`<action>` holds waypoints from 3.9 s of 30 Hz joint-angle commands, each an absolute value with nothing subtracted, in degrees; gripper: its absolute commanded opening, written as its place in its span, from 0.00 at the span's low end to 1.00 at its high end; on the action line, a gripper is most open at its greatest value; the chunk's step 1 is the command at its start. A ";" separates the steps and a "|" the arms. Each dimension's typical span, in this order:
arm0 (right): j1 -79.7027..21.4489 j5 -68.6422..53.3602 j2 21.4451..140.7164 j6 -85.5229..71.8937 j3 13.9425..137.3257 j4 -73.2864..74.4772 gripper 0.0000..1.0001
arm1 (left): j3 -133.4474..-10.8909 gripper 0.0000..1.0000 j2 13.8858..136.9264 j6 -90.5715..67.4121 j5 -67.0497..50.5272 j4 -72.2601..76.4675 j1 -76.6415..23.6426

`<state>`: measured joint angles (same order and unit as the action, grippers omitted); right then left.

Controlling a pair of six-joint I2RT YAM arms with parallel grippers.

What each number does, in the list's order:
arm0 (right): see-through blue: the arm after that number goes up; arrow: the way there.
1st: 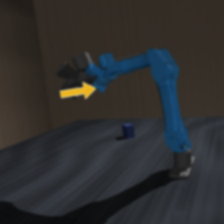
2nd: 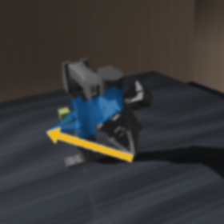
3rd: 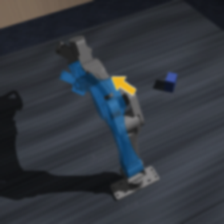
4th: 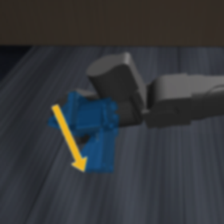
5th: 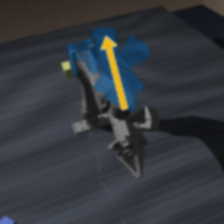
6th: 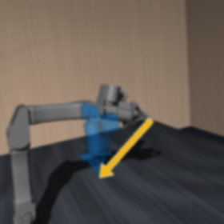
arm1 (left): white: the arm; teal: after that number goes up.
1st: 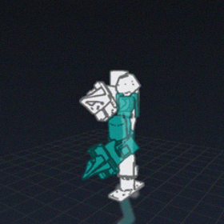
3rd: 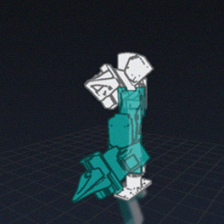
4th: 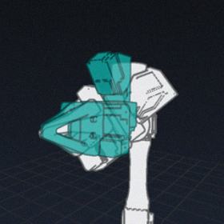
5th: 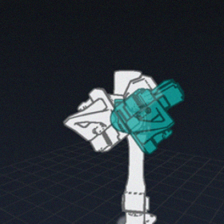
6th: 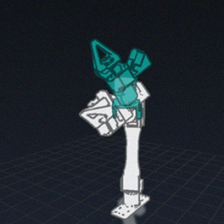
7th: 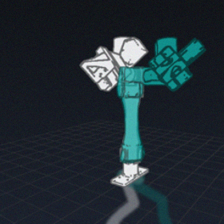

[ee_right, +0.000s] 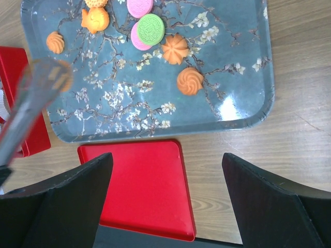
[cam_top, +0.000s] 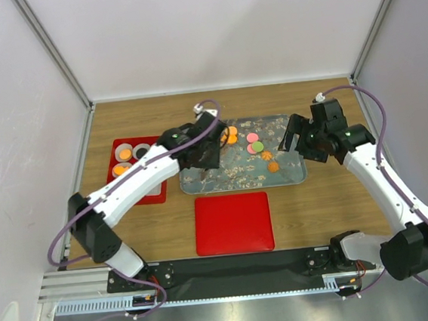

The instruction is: Pack the cookies

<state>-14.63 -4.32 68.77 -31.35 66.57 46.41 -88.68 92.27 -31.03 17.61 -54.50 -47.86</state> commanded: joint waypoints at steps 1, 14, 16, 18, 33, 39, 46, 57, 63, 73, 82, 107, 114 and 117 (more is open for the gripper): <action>-14.59 -5.71 69.61 -31.38 68.03 44.03 0.94 | -86.58 0.42 83.69 -33.05 20.30 -56.51 -43.87; -22.85 -3.96 75.49 -32.78 68.73 40.96 0.95 | -75.85 0.42 66.11 -39.11 22.85 -66.97 -28.40; -24.25 -3.69 76.72 -32.87 69.17 40.69 0.94 | -74.62 0.42 64.96 -39.90 23.03 -68.02 -24.90; -25.13 -3.60 77.43 -32.87 69.34 40.26 0.94 | -73.66 0.42 63.64 -40.34 23.11 -69.07 -22.77; -25.84 -5.27 80.42 -31.47 69.08 38.06 0.95 | -67.51 0.41 63.10 -40.61 24.78 -67.68 -9.14; -25.84 -5.98 81.21 -30.68 69.17 37.71 0.95 | -64.43 0.41 63.63 -39.73 24.08 -65.30 -5.01; -25.75 -6.42 81.65 -30.23 69.43 37.79 0.94 | -62.14 0.43 63.19 -39.46 24.00 -63.37 -3.34; -25.66 -6.07 81.74 -30.06 69.61 37.88 0.95 | -61.96 0.52 63.11 -39.20 23.38 -62.40 -3.16; -25.66 -5.80 81.83 -30.15 70.57 38.23 0.94 | -64.51 0.52 62.49 -37.18 20.75 -62.05 -3.34; -25.58 -3.34 81.30 -31.02 72.86 39.81 0.95 | -77.24 0.52 66.61 -36.73 22.66 -64.86 -16.33; -25.23 -0.09 78.23 -31.73 73.92 43.85 0.95 | -87.10 0.53 81.99 -35.95 22.59 -58.02 -31.46; -19.95 1.93 74.88 -30.85 73.21 46.84 0.95 | -96.33 0.54 107.66 -28.04 17.40 -51.50 -33.66; -18.99 1.58 74.18 -29.71 72.51 46.93 0.95 | -96.77 0.54 107.93 -29.09 17.84 -54.31 -35.33; -18.63 0.97 74.09 -29.27 72.25 46.76 0.95 | -96.77 0.54 107.93 -29.62 18.10 -55.19 -35.86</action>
